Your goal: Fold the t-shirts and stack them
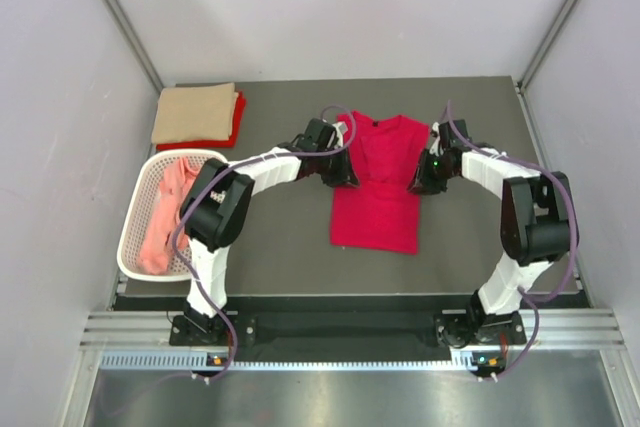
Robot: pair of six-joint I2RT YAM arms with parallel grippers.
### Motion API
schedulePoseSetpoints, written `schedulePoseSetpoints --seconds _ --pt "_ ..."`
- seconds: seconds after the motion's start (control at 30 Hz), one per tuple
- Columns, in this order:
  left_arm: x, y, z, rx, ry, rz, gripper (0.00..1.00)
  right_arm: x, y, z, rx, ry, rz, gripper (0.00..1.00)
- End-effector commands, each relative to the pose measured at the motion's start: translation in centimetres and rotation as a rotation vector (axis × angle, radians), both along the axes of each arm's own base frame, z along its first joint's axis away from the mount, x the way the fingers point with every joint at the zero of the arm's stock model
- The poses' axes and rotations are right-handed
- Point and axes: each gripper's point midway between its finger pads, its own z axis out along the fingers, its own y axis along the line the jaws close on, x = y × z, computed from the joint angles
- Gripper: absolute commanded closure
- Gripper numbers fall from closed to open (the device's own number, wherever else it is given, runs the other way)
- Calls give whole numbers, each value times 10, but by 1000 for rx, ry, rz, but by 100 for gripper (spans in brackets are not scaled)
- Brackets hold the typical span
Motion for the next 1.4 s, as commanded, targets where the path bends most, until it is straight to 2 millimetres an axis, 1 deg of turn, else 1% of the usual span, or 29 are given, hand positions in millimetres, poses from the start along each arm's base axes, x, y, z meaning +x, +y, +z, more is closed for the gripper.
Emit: schedulePoseSetpoints --seconds 0.0,0.13,0.27,0.4,0.47,0.5,0.53,0.6,0.63,0.67,0.7,0.73,0.77,0.8,0.83,0.87,0.9,0.93,0.97,1.0,1.03,1.07,1.1,1.13,1.17,1.2,1.23,1.27,1.37 --pt "23 -8 19 -51 -80 -7 79 36 -11 15 -16 -97 5 74" --pt "35 -2 3 -20 -69 10 79 46 -14 5 -29 -90 2 74" --pt "43 5 -1 -8 -74 27 79 50 -13 6 -24 -96 4 72" --pt "49 15 -6 47 -86 57 80 51 -19 15 -57 -108 -16 70" --pt "51 23 -10 67 -69 75 79 48 -26 20 -90 -91 -36 69" --pt "52 25 -10 67 -60 81 79 50 -27 27 -95 -100 -43 68" --pt "52 27 -4 60 -62 82 79 50 -30 37 -104 -113 -60 66" --pt "51 33 2 73 -67 84 78 40 -32 47 -111 -110 -78 57" --pt "50 35 18 68 -94 84 78 35 -34 61 -110 -136 -102 53" --pt "49 39 24 80 -115 82 77 22 -37 56 -114 -111 -113 44" --pt "43 44 37 86 -123 82 76 14 -38 57 -115 -108 -124 41" --pt "39 48 43 99 -129 82 75 5 -41 63 -120 -115 -133 38" --pt "36 54 46 121 -134 90 73 -5 -44 60 -129 -94 -139 35" --pt "31 59 48 141 -135 85 72 -24 -46 50 -140 -38 -138 35" --pt "19 67 52 162 -121 84 71 -33 -45 56 -125 -47 -143 34" --pt "12 71 53 166 -116 83 69 -51 -44 43 -118 -3 -140 34" --pt "3 72 54 151 -105 68 68 -62 -42 40 -105 12 -138 34" --pt "-13 75 52 133 -93 54 67 -71 -38 45 -73 3 -135 34" --pt "-23 76 51 116 -80 39 66 -88 -38 34 -65 41 -135 32" --pt "-37 74 50 86 -57 7 64 -96 -36 32 -55 47 -134 32" --pt "-56 80 41 87 -26 -6 64 -103 -36 36 -44 31 -143 31" --pt "-65 80 39 71 -16 -24 63 -118 -36 25 -43 57 -145 30" --pt "-75 81 35 59 -2 -40 63 -123 -34 24 -31 54 -141 30" --pt "-94 86 23 59 34 -57 62 -126 -29 28 2 31 -144 29" --pt "-99 87 20 50 31 -62 62 -130 -26 26 19 29 -144 28" --pt "-106 87 16 38 43 -66 61 -142 -23 15 28 55 -134 28" --pt "-122 88 8 14 80 -89 61 -145 -19 15 47 53 -140 28" --pt "-128 87 6 -2 99 -86 61 -151 -15 7 53 61 -128 28" --pt "-139 84 0 -28 108 -100 58 -162 0 -3 72 87 -91 28"
